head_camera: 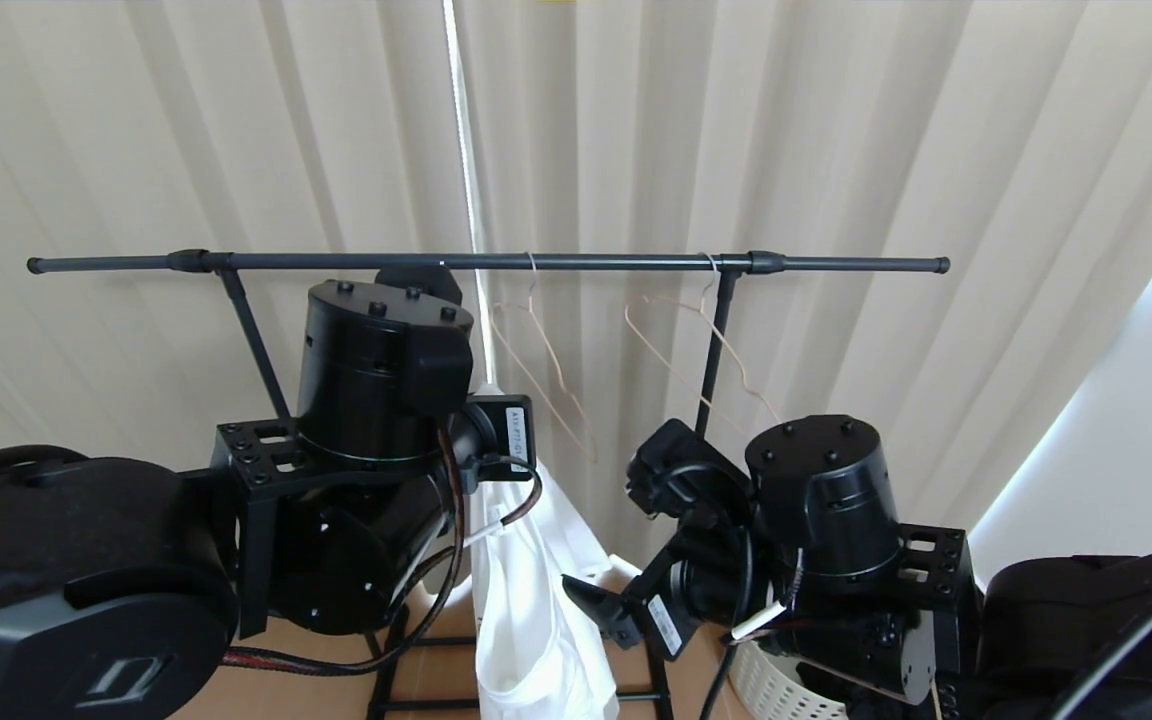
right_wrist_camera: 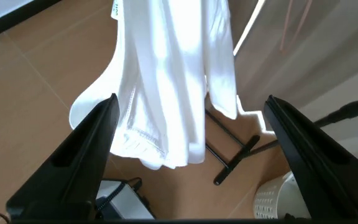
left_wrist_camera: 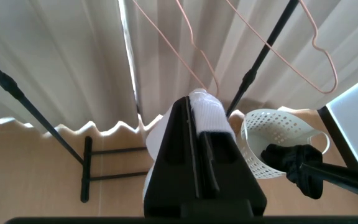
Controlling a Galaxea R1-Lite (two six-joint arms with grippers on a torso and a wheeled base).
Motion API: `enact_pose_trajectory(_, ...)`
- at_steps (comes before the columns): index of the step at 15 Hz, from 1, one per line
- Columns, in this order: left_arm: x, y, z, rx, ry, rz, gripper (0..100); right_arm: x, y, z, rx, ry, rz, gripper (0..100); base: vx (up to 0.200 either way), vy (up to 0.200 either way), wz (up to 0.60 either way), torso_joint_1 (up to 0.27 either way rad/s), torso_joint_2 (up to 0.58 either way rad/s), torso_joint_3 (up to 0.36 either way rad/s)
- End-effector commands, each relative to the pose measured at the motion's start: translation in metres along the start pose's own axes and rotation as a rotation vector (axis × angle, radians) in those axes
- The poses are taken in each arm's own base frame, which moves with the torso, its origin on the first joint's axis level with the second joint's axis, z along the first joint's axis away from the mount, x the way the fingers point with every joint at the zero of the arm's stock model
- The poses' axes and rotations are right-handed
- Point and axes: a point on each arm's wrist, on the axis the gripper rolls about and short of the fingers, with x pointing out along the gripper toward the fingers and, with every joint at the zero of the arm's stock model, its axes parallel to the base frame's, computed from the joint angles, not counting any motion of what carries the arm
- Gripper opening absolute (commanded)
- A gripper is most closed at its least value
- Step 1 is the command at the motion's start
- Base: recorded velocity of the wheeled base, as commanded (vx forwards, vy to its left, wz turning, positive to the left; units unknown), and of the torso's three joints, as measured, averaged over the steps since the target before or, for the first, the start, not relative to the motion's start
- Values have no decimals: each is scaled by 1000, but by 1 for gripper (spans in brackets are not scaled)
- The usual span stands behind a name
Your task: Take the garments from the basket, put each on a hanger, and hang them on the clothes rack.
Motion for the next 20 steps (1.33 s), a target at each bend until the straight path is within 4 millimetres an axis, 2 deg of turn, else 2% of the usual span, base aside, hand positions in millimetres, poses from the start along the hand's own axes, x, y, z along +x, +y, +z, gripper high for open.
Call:
enact_pose_trajectory(1,0,0,0,-2,-1,0,0,10,2,-7,6,20,2,100,0,0,0,0,0,0)
enact_pose_trajectory(6,1,-1,0,-1,0,1,0,10,14,5,73,-106,46,100,0,0,0,0,0,0)
enact_pose_trajectory(11,0,-1,1,-3,-4,0,0,42,19,-13,64,-32,22,100,0,0,0,0,0,0)
enact_pose_trajectory(14,0,1,2,-6,-6,2,0,65,0,-27,69,16,-138,100,0,0,0,0,0,0)
enact_pose_trajectory(20,-2,6,6,-18,-17,11,0,66,-30,-31,14,44,-235,100,0,0,0,0,0,0)
